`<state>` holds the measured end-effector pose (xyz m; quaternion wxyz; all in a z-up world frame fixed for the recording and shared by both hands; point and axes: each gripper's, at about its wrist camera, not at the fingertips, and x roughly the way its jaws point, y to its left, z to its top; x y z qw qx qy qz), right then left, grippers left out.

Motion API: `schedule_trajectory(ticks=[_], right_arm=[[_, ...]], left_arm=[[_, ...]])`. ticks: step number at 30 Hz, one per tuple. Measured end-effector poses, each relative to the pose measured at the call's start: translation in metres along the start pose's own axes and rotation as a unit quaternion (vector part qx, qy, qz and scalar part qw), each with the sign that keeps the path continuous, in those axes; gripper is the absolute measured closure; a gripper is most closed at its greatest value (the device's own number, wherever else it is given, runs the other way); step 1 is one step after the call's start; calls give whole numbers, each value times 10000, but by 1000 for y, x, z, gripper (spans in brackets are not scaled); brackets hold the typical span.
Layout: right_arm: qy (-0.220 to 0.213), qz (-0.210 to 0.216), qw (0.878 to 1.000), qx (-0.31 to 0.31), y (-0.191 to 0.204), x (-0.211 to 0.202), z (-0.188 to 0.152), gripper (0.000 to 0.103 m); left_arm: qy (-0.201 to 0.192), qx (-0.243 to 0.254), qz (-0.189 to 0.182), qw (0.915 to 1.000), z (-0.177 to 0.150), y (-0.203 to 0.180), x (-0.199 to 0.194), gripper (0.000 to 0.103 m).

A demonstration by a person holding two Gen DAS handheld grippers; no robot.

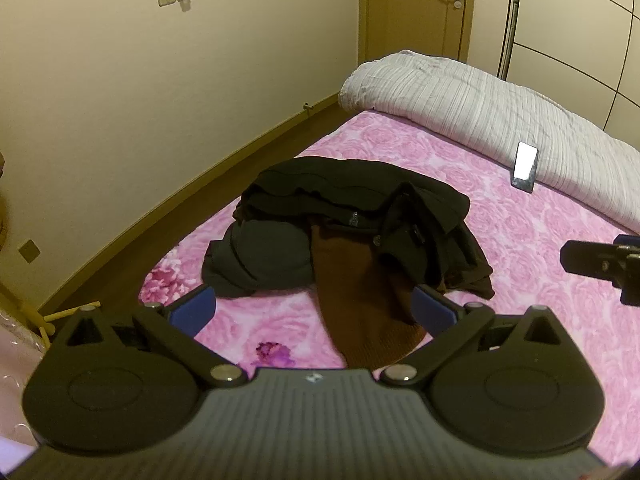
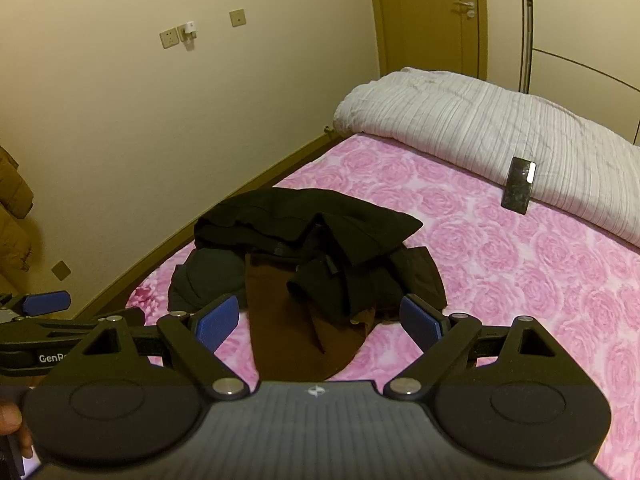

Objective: Fold clothes

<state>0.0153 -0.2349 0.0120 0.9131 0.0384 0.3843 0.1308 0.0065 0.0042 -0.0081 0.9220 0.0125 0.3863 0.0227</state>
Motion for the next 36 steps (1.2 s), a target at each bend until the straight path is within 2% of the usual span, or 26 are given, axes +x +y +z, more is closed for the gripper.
schedule_trajectory(ticks=[25, 36], right_arm=[[88, 10, 10000, 1, -14, 3, -2, 14], [133, 195, 9997, 5, -34, 8, 2, 14]], left_arm=[[50, -130, 46, 9999, -6, -10, 2, 0], [87, -177, 271, 9994, -5, -26, -3, 0]])
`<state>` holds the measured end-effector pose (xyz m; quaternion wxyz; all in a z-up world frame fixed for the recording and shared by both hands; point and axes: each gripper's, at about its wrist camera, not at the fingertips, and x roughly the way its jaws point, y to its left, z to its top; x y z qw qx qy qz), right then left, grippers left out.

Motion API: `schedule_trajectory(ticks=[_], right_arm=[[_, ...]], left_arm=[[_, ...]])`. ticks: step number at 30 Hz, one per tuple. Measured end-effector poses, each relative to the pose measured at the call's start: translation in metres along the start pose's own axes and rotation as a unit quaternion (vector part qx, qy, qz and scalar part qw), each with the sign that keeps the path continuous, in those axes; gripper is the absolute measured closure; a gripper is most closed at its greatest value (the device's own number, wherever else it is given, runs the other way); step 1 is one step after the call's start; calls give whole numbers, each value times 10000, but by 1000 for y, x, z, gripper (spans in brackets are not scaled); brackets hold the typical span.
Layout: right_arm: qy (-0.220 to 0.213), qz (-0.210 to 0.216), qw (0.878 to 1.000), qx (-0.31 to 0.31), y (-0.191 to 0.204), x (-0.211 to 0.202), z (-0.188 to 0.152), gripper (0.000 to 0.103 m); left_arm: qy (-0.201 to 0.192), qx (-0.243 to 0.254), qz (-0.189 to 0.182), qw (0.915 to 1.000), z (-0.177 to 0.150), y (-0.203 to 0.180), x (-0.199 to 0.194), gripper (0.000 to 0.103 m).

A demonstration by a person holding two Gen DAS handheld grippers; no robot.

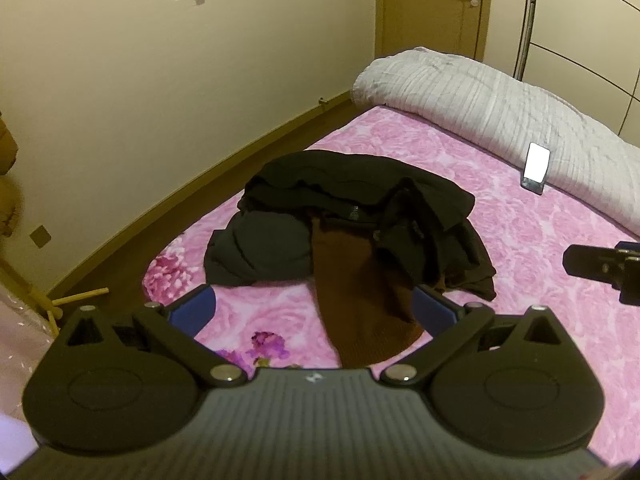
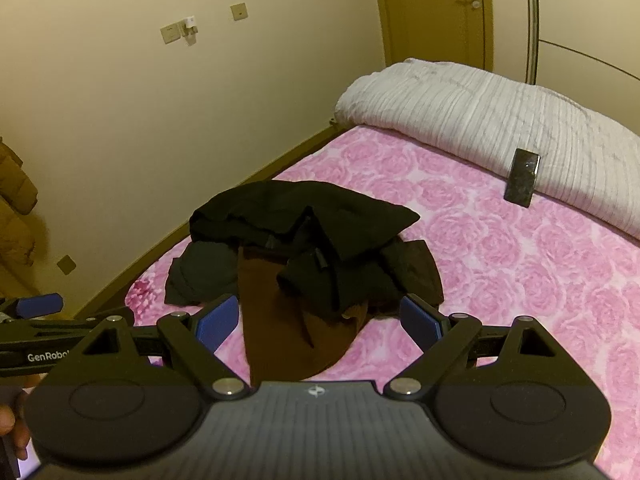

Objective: Fold clothes

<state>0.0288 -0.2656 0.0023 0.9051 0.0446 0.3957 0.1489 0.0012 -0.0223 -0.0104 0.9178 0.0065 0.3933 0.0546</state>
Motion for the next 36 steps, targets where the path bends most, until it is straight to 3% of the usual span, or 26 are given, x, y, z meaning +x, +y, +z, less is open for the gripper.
schedule_trajectory(ticks=[9, 15, 19, 25, 29, 32, 34, 36], right_arm=[[81, 192, 9997, -90, -25, 7, 0, 14], [100, 70, 9982, -593, -35, 22, -1, 14], [131, 64, 9966, -816, -36, 42, 8, 14], [106, -2, 9936, -1126, -23, 92, 36, 14], [266, -195, 9902, -1355, -5, 143, 59, 14], [436, -299, 9837, -1721, 9, 188, 69, 21], [611, -395, 9783, -1939, 16, 222, 70, 25], [803, -516, 9740, -2057, 17, 253, 69, 28]], left_arm=[[66, -269, 61, 9996, -8, -9, -6, 0], [96, -165, 205, 9996, -12, 4, 9, 0], [84, 142, 208, 9996, 3, 19, 46, 0], [-138, 1013, -192, 9946, 47, 52, 136, 1], [-322, 2062, -428, 9770, 75, 61, 208, 6], [-411, 2800, -661, 9568, 88, 61, 256, 14], [-499, 3132, -1042, 9426, 93, 56, 280, 15], [-638, 3528, -1389, 9231, 93, 45, 297, 14]])
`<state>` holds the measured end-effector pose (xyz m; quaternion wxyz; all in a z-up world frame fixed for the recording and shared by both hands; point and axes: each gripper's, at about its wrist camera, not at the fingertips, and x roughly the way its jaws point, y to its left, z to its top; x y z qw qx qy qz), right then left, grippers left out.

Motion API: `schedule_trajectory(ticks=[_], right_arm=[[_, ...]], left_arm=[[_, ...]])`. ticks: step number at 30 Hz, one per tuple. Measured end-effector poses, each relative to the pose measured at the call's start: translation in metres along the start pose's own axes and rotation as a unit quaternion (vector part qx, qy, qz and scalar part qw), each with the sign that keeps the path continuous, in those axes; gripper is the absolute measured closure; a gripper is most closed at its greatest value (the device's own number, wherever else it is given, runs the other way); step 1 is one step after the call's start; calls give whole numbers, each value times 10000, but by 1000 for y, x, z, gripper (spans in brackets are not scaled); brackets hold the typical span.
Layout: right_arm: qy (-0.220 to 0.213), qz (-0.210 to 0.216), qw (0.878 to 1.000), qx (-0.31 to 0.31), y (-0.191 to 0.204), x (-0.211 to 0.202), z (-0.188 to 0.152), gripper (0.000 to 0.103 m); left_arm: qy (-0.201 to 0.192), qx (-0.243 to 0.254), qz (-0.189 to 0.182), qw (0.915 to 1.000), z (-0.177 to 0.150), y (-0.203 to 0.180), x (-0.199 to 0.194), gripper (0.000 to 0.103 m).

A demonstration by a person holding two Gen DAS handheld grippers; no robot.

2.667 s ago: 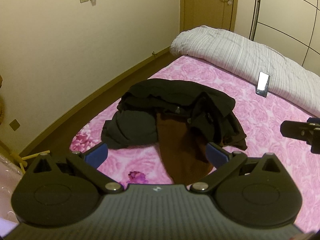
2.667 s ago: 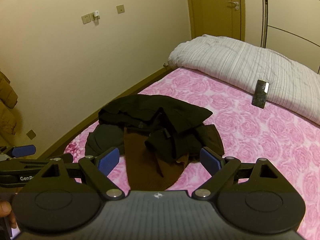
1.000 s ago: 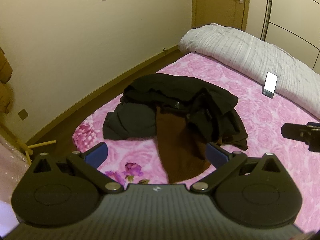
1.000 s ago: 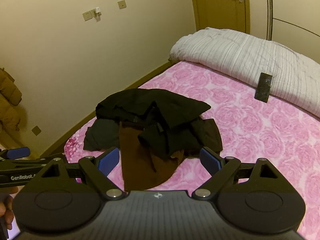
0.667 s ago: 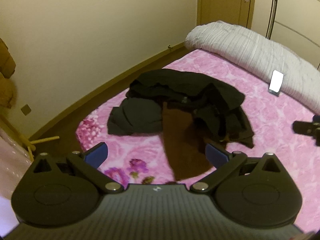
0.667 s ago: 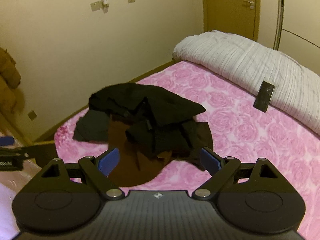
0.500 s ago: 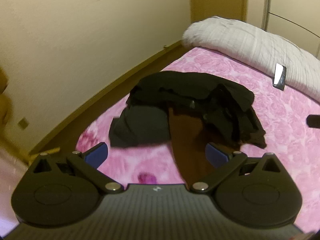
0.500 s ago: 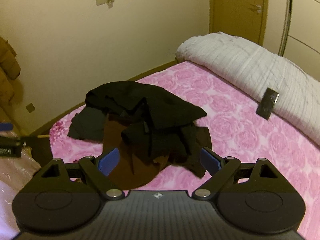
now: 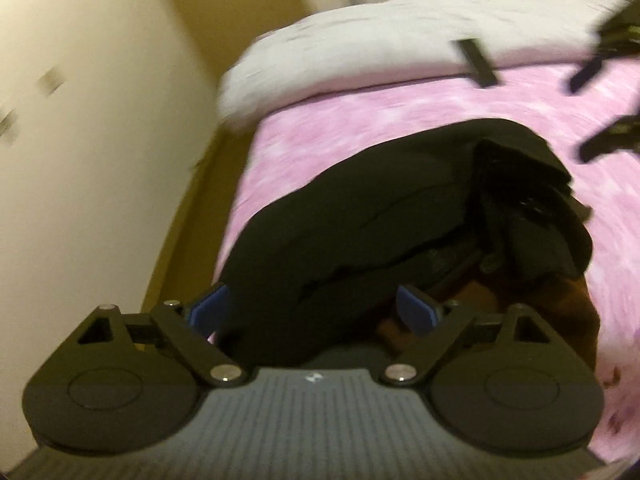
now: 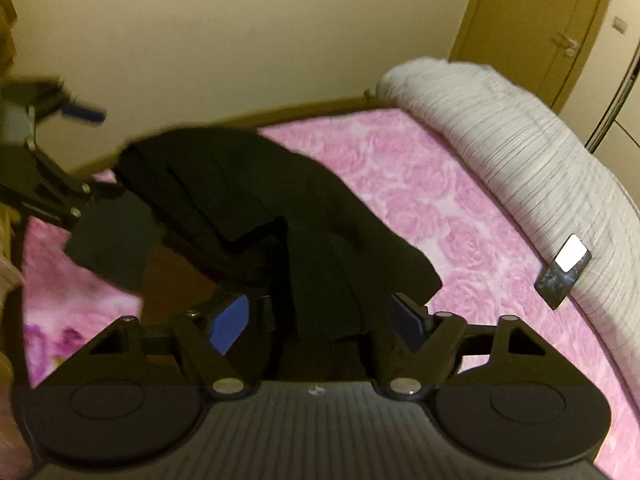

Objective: Fold clothes
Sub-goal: 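Grasp the black jacket with the left gripper while the right gripper grasps it too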

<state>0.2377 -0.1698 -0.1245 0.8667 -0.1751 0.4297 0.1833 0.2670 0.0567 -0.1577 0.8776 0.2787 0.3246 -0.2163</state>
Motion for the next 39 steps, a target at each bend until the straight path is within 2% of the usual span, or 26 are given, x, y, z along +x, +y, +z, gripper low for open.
schedule_trajectory(ticks=[2, 4, 8, 11, 15, 19, 22, 23, 25, 27, 28, 29, 31, 32, 34, 35, 36, 38, 39], right_arm=[[211, -93, 9996, -151, 3, 27, 2, 29], [401, -107, 9988, -263, 3, 50, 0, 30], [573, 63, 9982, -163, -5, 77, -4, 45], [440, 512, 9972, 322, -21, 76, -6, 87], [189, 395, 9978, 492, -32, 50, 0, 94], [-271, 274, 9970, 677, -47, 3, 12, 96], [-553, 370, 9948, 768, -51, -33, 25, 96], [-638, 398, 9944, 741, -49, -44, 29, 96], [-722, 432, 9946, 606, -43, -58, 30, 96], [-749, 512, 9940, 606, -38, -63, 27, 96], [-732, 561, 9937, 640, -36, -61, 26, 96], [-717, 617, 9932, 674, -34, -59, 25, 96], [-754, 758, 9917, 716, -29, -54, 24, 95], [-820, 826, 9907, 707, -27, -52, 24, 90], [-1037, 935, 9878, 686, -21, -52, 24, 70], [-1150, 864, 9871, 707, -20, -53, 23, 46], [-1236, 786, 9865, 732, -19, -52, 22, 35], [-1152, 620, 9878, 850, -23, -42, 18, 33], [-1060, 540, 9885, 932, -26, -34, 16, 29]], left_arm=[[-180, 435, -298, 9984, 4, -9, 18, 12], [-348, 532, -682, 9956, 14, -18, 29, 10], [-619, 765, -1165, 9883, 31, -40, 43, 6], [-773, 819, -1360, 9843, 46, -53, 47, 4], [-952, 1010, -1557, 9780, 66, -70, 49, 4], [-1133, 1289, -1689, 9706, 85, -85, 45, 4], [-1273, 1533, -1730, 9645, 95, -98, 40, 8], [-1311, 1615, -1695, 9633, 96, -103, 38, 12], [-1306, 1631, -1614, 9645, 97, -103, 36, 31], [-1257, 1534, -1554, 9677, 97, -98, 35, 84], [-1211, 1431, -1534, 9702, 97, -93, 34, 92], [-1166, 1324, -1515, 9726, 97, -87, 33, 95], [-1202, 783, -1490, 9784, 99, -58, 28, 96], [-1218, 547, -1423, 9808, 100, -42, 25, 96], [-1268, 101, -1213, 9844, 103, -6, 18, 97], [-1288, -173, -1067, 9858, 106, 16, 15, 97], [-1306, -445, -919, 9862, 109, 39, 12, 98], [-1351, -912, -623, 9847, 114, 82, 5, 98], [-1376, -1136, -473, 9828, 116, 104, 2, 98]])
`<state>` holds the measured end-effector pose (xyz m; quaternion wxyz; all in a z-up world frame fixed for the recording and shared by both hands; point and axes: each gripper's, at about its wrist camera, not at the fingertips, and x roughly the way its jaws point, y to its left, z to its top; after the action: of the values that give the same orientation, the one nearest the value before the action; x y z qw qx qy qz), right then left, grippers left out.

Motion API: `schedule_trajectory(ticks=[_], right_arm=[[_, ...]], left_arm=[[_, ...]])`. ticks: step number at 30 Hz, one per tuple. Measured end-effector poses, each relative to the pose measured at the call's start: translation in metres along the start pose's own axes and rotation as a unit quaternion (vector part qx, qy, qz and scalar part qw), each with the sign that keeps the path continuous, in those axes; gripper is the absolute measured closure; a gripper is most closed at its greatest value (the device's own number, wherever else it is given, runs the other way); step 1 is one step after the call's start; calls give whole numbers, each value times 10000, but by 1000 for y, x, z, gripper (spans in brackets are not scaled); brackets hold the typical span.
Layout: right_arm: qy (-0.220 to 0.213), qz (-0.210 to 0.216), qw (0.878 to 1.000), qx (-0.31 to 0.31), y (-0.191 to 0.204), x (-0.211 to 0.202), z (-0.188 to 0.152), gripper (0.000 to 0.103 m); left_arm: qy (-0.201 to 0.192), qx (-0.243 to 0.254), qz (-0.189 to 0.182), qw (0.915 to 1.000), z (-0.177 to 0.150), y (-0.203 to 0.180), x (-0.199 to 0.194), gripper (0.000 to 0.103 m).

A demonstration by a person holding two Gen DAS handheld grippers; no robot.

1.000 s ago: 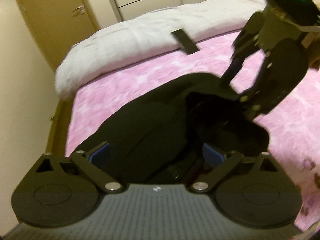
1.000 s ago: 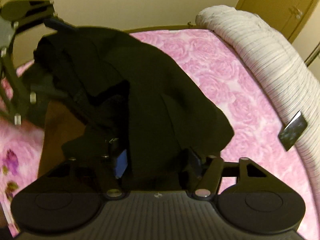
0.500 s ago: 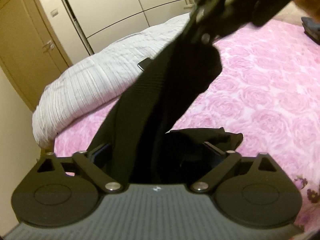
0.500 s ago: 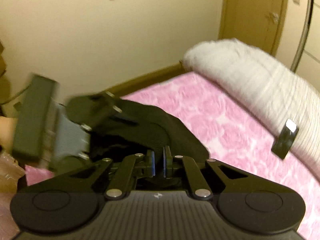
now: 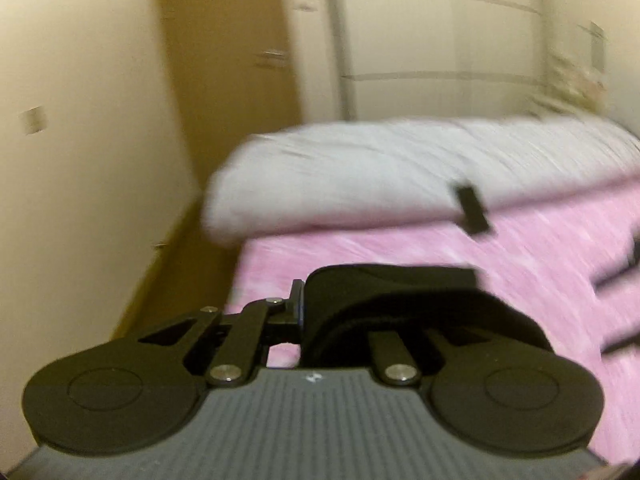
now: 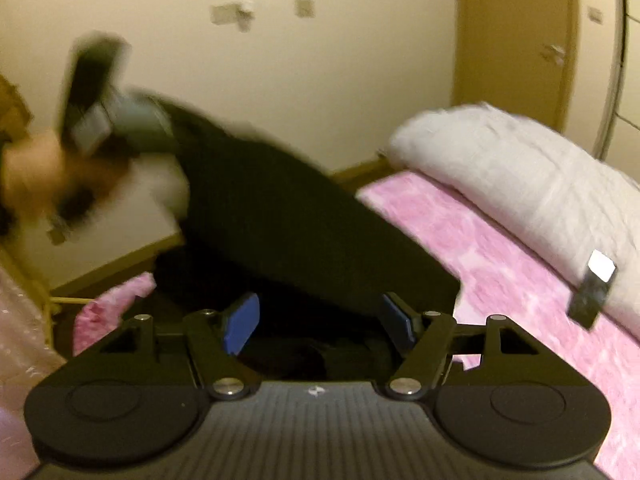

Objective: Fold clothes
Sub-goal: 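Grasp the black jacket with the left gripper while the right gripper grasps it too, then lift the black jacket with both grippers and shake it out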

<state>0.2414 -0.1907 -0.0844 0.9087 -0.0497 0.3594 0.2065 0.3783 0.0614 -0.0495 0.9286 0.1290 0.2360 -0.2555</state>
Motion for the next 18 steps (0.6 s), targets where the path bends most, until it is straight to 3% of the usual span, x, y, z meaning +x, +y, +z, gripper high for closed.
schedule_trajectory(ticks=[6, 9, 14, 16, 17, 18], right_arm=[[725, -584, 9923, 818, -42, 72, -38, 14], [758, -553, 9868, 1316, -65, 111, -51, 15], [532, -278, 9827, 1750, -87, 137, -65, 14], [471, -7, 9754, 2152, -96, 138, -71, 32], [509, 56, 9729, 2253, -98, 138, -73, 60], [541, 79, 9713, 2316, -100, 136, -74, 80]], left_arm=[[-241, -601, 325, 9974, 22, 74, -27, 98], [-285, -637, 373, 9969, 17, 97, -40, 98], [-224, -654, 547, 9961, 12, 117, -48, 98], [-238, -710, 565, 9956, 10, 120, -49, 98], [-266, -667, 564, 9958, 11, 117, -51, 98], [-295, -624, 562, 9960, 12, 114, -53, 98]])
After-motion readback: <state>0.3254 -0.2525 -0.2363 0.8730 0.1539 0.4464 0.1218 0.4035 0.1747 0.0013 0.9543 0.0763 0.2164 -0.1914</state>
